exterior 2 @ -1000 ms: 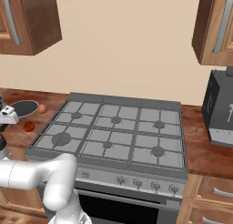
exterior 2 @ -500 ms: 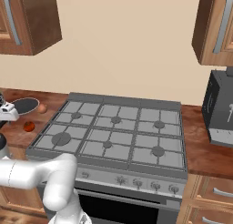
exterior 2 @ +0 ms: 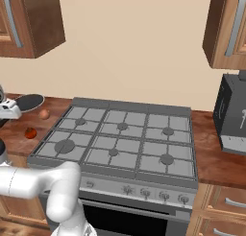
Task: Place the pan on the rear right burner on the stove. Then place the tomato and the onion in the pan and turn on the rear right burner.
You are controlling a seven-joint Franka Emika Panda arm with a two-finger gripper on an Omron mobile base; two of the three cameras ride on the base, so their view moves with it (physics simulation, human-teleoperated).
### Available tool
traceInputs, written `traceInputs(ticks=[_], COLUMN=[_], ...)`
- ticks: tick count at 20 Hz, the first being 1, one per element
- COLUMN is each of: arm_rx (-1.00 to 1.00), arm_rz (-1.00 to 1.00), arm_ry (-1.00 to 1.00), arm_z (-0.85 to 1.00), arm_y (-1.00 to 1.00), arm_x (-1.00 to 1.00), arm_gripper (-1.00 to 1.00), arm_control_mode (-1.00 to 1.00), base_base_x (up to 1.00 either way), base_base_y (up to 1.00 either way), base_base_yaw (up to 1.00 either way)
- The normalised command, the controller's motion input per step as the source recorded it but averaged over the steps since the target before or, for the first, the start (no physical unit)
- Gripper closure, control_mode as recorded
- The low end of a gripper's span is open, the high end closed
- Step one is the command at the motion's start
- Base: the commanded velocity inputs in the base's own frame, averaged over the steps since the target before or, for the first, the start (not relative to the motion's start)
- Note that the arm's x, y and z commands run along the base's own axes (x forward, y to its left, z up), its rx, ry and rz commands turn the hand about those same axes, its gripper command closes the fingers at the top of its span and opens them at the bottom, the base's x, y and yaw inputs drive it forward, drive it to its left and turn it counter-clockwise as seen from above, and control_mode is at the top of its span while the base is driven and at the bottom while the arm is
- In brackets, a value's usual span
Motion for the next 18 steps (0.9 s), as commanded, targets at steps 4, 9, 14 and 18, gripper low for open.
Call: traceInputs(ticks=[4, 9, 14, 18], arm_rx=[0.00, 0.00, 0.01, 0.01], arm_rz=[-0.04, -0.04, -0.03, 0.00], arm_ry=[-0.07, -0.03, -0.05, -0.19], arm_z=[0.27, 0.04, 0.00, 0.02], arm_y=[-0.52, -0.94, -1.00, -1.00], arm_x=[-0.13, -0.28, -0.33, -0.37], arm_gripper=[1.00, 1.00, 1.00, 1.00], arm_control_mode=[-1.00, -1.00, -1.00, -1.00], base_base_x=[0.00, 0.00, 0.00, 0.00], base_base_y=[0.00, 0.00, 0.00, 0.00], base_base_yaw=[0.00, 0.00, 0.00, 0.00])
